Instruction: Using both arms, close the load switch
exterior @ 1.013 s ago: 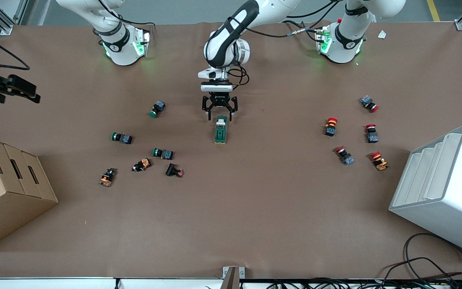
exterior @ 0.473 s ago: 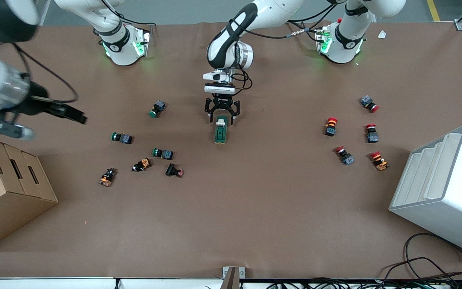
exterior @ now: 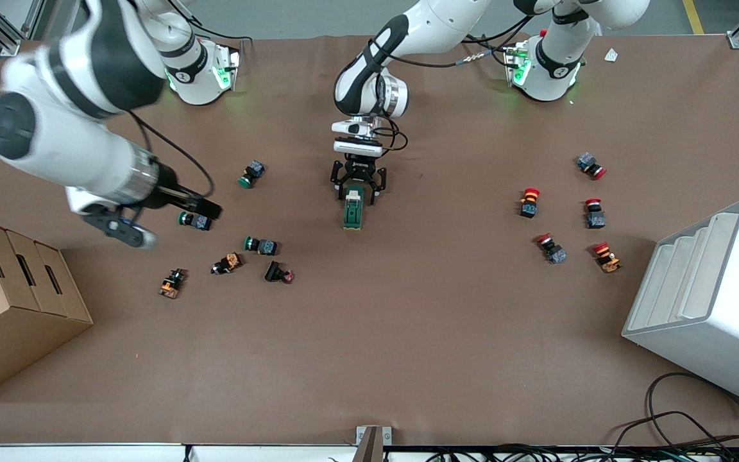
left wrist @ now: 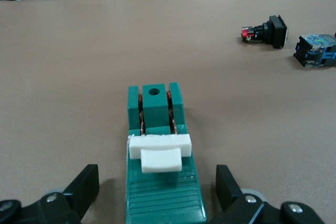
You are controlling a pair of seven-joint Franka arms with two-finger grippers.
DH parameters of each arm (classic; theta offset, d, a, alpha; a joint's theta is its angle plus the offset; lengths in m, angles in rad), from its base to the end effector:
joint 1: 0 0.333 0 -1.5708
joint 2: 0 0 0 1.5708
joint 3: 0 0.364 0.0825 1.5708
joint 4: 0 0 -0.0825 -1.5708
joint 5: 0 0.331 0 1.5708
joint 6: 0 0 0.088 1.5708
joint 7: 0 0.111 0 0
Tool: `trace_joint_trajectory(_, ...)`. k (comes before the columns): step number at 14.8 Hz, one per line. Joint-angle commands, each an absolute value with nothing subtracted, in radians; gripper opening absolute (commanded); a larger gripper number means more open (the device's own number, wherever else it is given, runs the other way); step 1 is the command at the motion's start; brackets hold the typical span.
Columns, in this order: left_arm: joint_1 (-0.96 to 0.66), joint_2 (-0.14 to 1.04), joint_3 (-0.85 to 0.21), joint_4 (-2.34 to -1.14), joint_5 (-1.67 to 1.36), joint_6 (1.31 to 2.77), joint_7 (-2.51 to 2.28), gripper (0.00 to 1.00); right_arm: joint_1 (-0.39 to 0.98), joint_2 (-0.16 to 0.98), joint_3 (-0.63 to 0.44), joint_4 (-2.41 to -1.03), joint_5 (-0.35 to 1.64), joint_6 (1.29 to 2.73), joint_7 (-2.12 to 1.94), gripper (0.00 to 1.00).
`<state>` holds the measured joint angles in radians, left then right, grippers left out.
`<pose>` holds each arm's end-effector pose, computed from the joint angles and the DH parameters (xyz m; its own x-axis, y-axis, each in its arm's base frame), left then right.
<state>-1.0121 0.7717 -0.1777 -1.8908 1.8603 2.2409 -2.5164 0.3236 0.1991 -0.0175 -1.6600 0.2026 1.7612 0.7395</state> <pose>0.2648 -0.5517 0.1648 0.5202 -0.1190 0.8457 -0.1949 -0.9807 -0.0181 0.5385 0.1906 0.5412 0.8713 -0.4469 -0.2026 -0.4684 -0.8806 -0.0718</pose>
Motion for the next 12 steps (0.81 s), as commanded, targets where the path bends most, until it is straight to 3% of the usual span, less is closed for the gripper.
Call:
trace_joint_trajectory(1, -1.017, 0.77, -0.176, -1.922, 1.875, 2.215, -2.526, 0.98, 0.397, 0.222, -0.026, -1.747, 0.219, 1.897, 0.837, 1.0)
trace_joint_trajectory(5, -1.014, 0.769, -0.175, -1.922, 1.876, 2.215, -2.526, 0.98, 0.474, 0.287, -0.023, -1.831, 0.346, 2.072, 0.851, 1.0)
trace_joint_trajectory(12, -1.009, 0.769, -0.176, -1.921, 1.876, 2.215, -2.526, 0.99, 0.698, 0.391, -0.023, -2.029, 0.517, 2.569, 0.937, 1.0)
